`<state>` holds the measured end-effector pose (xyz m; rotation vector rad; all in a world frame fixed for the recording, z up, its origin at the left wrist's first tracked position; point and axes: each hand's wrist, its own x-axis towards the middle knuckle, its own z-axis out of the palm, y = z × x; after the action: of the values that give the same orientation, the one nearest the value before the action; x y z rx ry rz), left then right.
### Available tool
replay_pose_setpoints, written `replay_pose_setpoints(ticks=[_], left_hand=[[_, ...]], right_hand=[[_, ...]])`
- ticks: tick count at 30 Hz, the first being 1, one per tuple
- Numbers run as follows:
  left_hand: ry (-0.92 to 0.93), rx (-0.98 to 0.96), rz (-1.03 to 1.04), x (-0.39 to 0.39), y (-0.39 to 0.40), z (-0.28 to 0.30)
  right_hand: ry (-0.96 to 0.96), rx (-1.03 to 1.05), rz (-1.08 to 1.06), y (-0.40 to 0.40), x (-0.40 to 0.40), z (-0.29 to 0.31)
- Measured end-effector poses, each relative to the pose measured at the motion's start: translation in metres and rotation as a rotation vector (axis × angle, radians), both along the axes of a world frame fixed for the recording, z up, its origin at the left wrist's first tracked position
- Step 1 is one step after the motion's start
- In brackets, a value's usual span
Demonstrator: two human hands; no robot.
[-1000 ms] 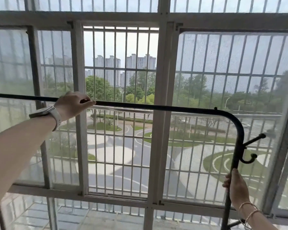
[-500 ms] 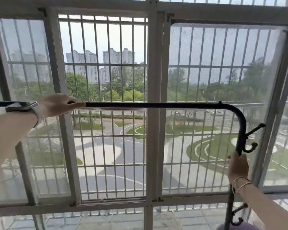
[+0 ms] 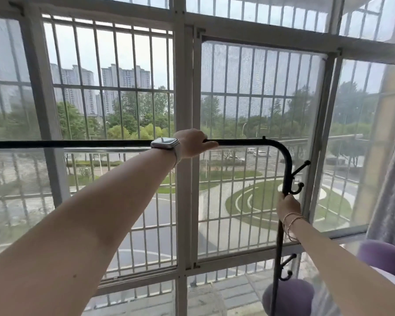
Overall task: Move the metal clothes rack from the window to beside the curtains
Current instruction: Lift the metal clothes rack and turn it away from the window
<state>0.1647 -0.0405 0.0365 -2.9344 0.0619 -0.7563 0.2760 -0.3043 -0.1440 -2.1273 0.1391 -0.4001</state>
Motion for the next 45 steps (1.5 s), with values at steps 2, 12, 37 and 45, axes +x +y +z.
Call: replay_pose_setpoints(ticks=[2,12,37,45], left_hand=[[0.005,0.013,-0.011,0.007,-0.016,0.002],[-0.084,0.059,0.148,-0.017,0.031,-0.002],[-0.043,0.028,0.589,-0.128,0.125,0.015],[-0.008,-0.056,0.630,-0.135,0.113,0.031]], right_hand=[[0.003,-0.044,0.013,-0.005,-0.003,0.001],[0.055,-0.274,0.175,0.005,-0.009,0.011],[-0.058,-0.300,0.615,0.188,0.000,0.022],[-0.142,-0.407,0.632,0.199,0.015,0.039]])
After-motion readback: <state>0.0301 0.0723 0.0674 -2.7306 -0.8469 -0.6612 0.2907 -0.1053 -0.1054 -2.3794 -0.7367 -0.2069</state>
